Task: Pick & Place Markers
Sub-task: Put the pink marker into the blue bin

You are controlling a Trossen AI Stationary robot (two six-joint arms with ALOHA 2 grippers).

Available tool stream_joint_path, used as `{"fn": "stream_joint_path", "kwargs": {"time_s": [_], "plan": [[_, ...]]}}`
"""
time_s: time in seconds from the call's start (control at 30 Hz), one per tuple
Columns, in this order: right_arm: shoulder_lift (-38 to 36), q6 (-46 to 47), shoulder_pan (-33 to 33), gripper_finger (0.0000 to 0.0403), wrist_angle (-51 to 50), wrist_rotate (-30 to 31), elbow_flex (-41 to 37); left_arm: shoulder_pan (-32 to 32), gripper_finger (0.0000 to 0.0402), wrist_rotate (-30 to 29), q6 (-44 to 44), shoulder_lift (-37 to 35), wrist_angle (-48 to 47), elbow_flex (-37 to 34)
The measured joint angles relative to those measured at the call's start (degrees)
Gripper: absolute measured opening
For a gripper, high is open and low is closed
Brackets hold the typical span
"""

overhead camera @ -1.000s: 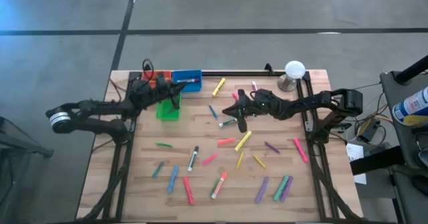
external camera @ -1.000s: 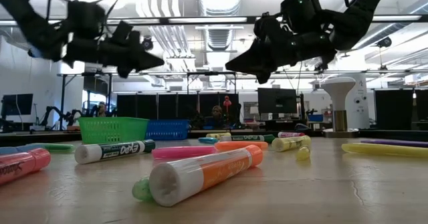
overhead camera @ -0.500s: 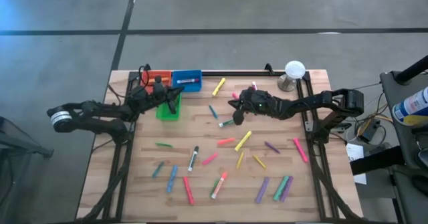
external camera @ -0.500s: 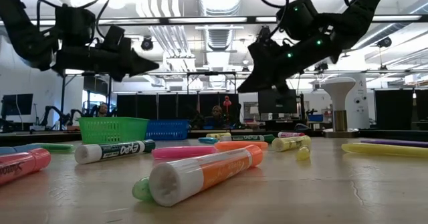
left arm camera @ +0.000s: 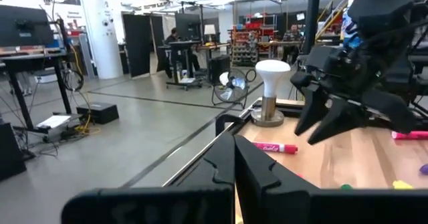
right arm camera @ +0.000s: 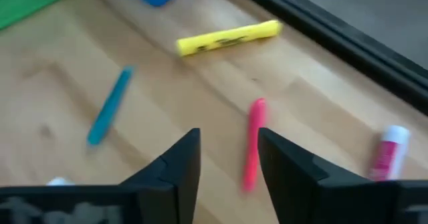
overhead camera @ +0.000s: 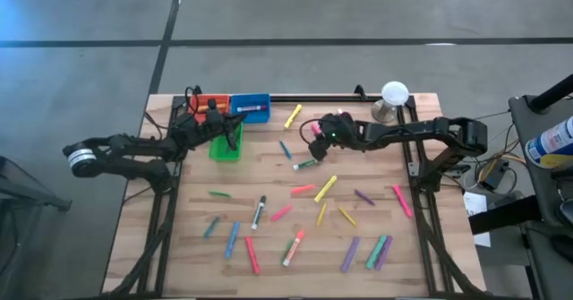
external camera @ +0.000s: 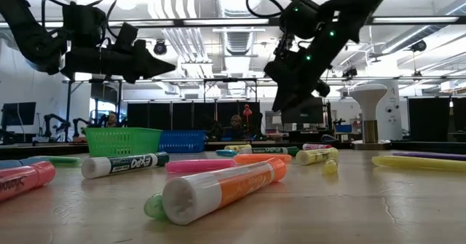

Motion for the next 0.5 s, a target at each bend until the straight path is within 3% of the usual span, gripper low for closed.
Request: {"fn": "stream_joint_path", "kwargs": {"time_s": [0.5], "plan": [[0.09,3.80,-12.14,0.0167,-6.75,-4.48,1.93,0.47,0.0000,0.01,-0.63,0.04,-2.09,0.81]]}}
